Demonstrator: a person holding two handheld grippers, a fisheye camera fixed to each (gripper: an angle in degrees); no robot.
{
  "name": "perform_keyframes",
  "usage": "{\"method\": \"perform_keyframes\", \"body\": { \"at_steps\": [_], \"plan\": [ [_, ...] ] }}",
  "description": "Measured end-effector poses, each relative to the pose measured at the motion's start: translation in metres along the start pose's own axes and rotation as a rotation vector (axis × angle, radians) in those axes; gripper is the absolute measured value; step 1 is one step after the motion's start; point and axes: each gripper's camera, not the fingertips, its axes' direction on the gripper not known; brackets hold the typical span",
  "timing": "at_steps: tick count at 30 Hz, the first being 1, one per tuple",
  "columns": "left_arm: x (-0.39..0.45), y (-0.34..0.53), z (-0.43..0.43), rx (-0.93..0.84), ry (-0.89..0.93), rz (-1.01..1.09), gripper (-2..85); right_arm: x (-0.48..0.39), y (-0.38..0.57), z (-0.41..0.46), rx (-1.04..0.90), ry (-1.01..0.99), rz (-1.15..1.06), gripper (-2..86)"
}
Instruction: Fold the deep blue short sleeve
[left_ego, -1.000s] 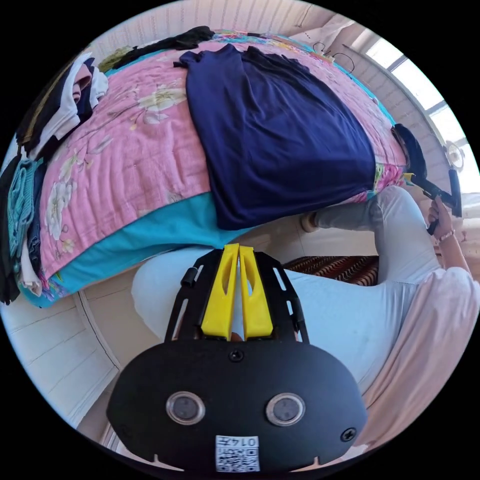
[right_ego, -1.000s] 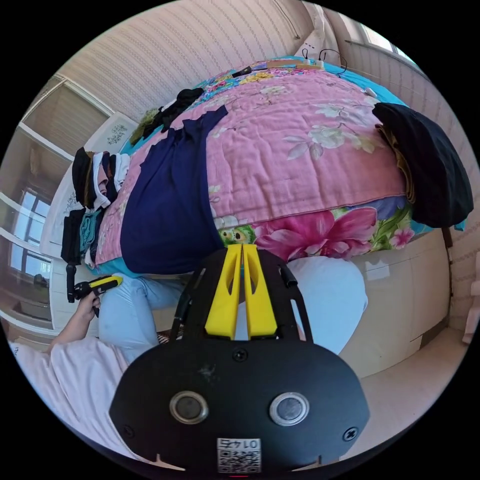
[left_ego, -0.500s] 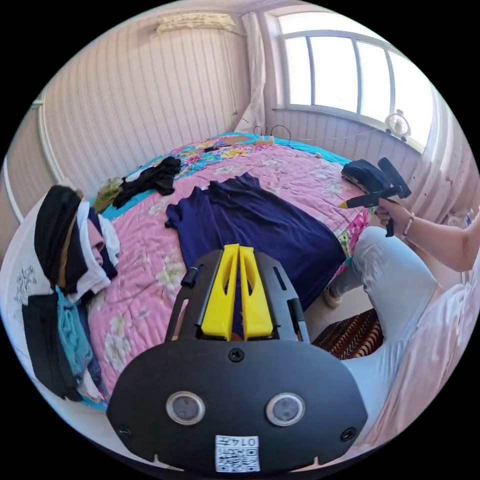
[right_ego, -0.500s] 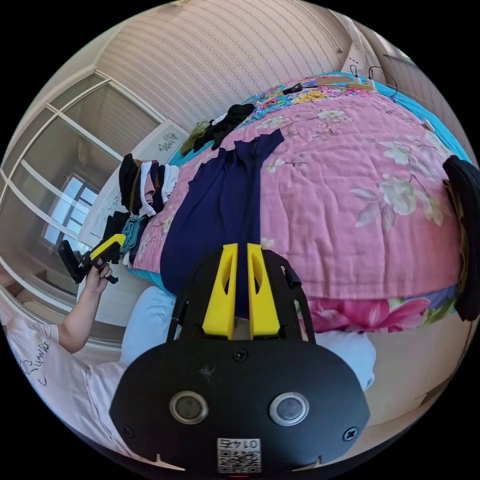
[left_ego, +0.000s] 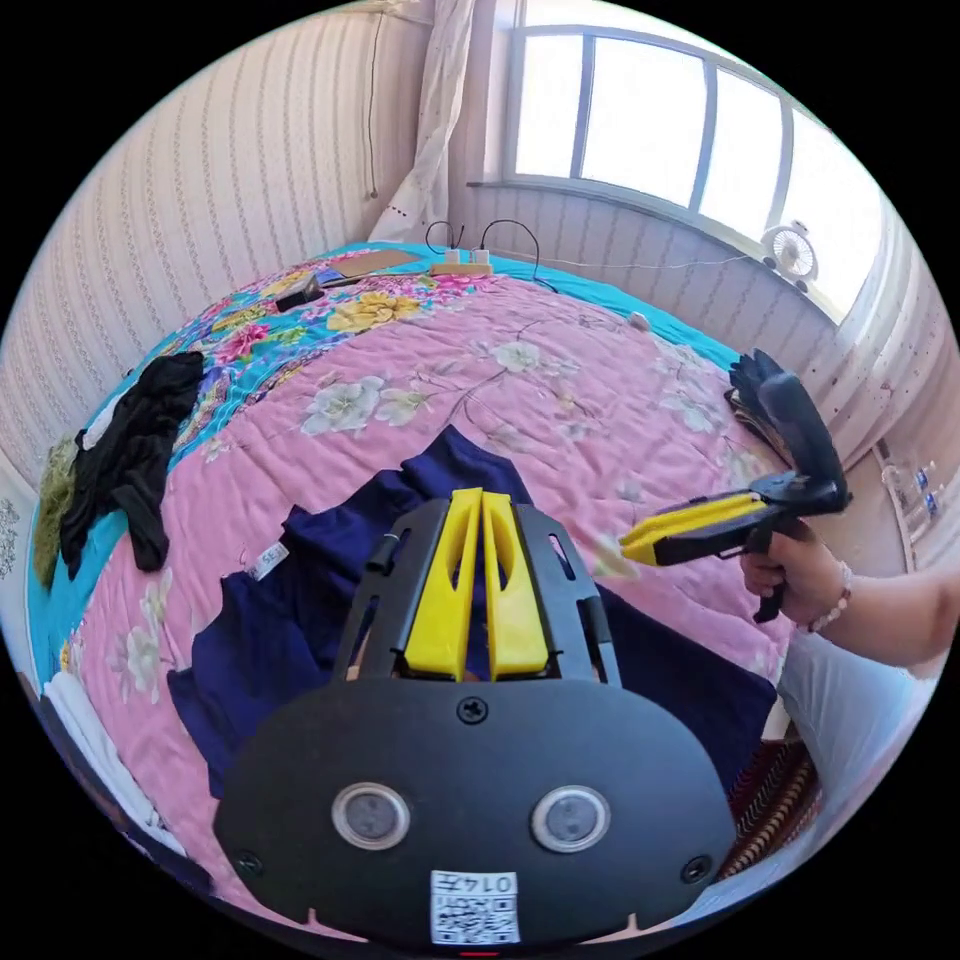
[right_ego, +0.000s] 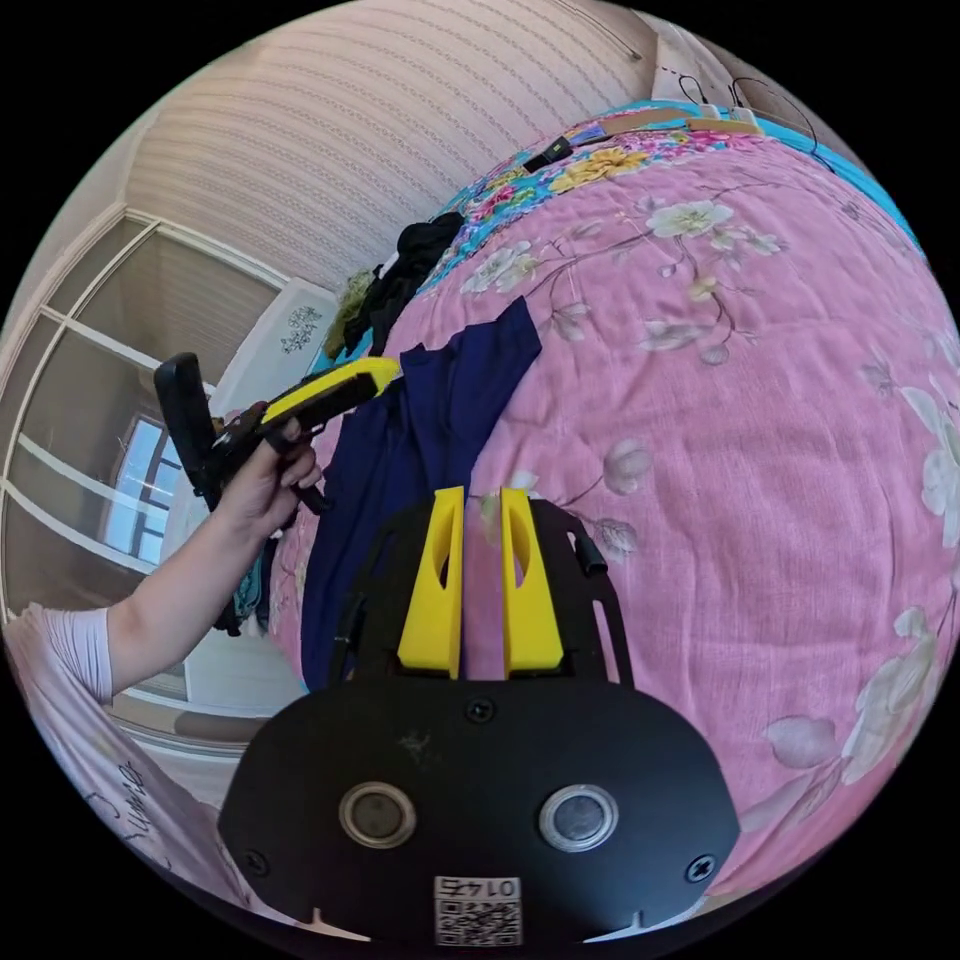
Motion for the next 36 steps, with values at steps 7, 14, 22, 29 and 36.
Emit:
{"method": "perform_keyframes", "body": {
  "at_steps": [7, 14, 22, 29, 36],
  "plan": [
    [-0.048, -0.084, 0.09, -0.158, 0.002, -0.085, 6.4, 0.005, -0.03, 0.001, -0.092, 0.005, 0.053, 4.4],
    [-0.101, -0.09, 0.075, -0.154, 0.075, -0.235, -0.8, -0.019, -0.088, -0.001, -0.093, -0.007, 0.017, 5.4],
    [-0.158, -0.034, 0.072, -0.23, 0.017, -0.417, -1.0, -0.041, -0.153, 0.042, -0.134, -0.075, -0.01, 9.7],
    [-0.173, -0.049, 0.082, -0.217, 0.007, -0.384, -1.0, -0.069, -0.188, 0.087, -0.193, -0.176, -0.039, 3.0],
    [-0.163, -0.126, 0.075, -0.075, 0.093, -0.226, -1.0, -0.06, -0.197, 0.046, 0.069, -0.152, 0.083, 0.8]
  ]
}}
